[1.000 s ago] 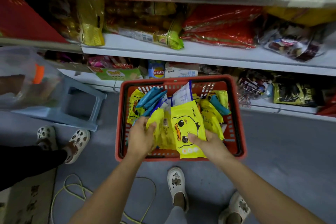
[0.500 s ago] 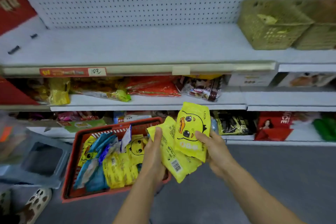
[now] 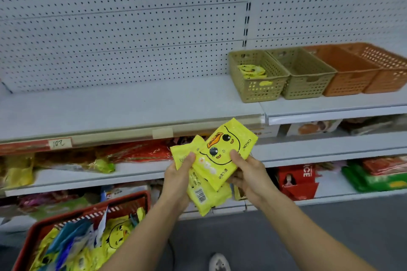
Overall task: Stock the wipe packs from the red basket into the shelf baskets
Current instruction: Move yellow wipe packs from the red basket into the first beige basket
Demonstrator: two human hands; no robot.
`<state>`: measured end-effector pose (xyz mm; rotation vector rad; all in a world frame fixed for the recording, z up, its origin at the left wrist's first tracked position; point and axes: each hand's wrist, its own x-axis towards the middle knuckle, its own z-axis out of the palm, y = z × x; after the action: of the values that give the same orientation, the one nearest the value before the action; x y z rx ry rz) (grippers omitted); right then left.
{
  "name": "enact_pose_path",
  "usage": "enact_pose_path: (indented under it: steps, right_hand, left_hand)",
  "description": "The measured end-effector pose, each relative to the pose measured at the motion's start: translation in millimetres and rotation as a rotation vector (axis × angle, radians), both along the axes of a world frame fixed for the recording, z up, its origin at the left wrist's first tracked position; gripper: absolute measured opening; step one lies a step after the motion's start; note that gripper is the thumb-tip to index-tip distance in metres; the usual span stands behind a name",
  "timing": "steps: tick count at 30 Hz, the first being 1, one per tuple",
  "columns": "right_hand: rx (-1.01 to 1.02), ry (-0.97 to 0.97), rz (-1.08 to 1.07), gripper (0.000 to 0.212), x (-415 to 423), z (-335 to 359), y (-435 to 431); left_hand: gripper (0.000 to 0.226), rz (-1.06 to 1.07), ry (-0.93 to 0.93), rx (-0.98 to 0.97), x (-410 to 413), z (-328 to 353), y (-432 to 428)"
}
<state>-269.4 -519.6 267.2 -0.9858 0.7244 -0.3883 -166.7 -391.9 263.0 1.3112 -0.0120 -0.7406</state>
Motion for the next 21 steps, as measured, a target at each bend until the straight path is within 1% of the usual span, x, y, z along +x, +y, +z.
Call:
enact_pose_path:
  steps: [4, 8, 10, 13, 17, 21]
  right_hand:
    - [0.034, -0.037, -0.082, 0.016, 29.6, 10.9, -49.3]
    - [-0.013, -0.038, -0.086, 0.011, 65.5, 26.2, -109.2]
    - [-0.053, -0.024, -0.104, 0.015, 84.7, 37.8, -142.2]
    - [-0.113, -0.058, -0.146, 0.025, 112.4, 60.4, -193.1]
    - [-0.183, -0.091, -0.163, 0.024, 141.5, 89.8, -260.5]
    - [-0.332, -0.044, -0.217, 0.025, 163.4, 113.1, -320.9]
  left_hand:
    - [0.02, 0.038, -0.029, 0.007, 25.6, 12.8, -53.1]
    - [0.019, 0.017, -0.077, 0.003, 60.7, 25.0, -107.5]
    - [0.016, 0.014, -0.062, -0.003, 81.8, 34.1, -132.4]
    - [0.018, 0.023, -0.043, -0.016, 117.9, 49.1, -168.1]
    - [0.018, 0.037, -0.053, -0.041, 160.7, 63.5, -209.0]
    - [0.023, 0.051, -0.035, -0.044, 186.1, 69.5, -237.4]
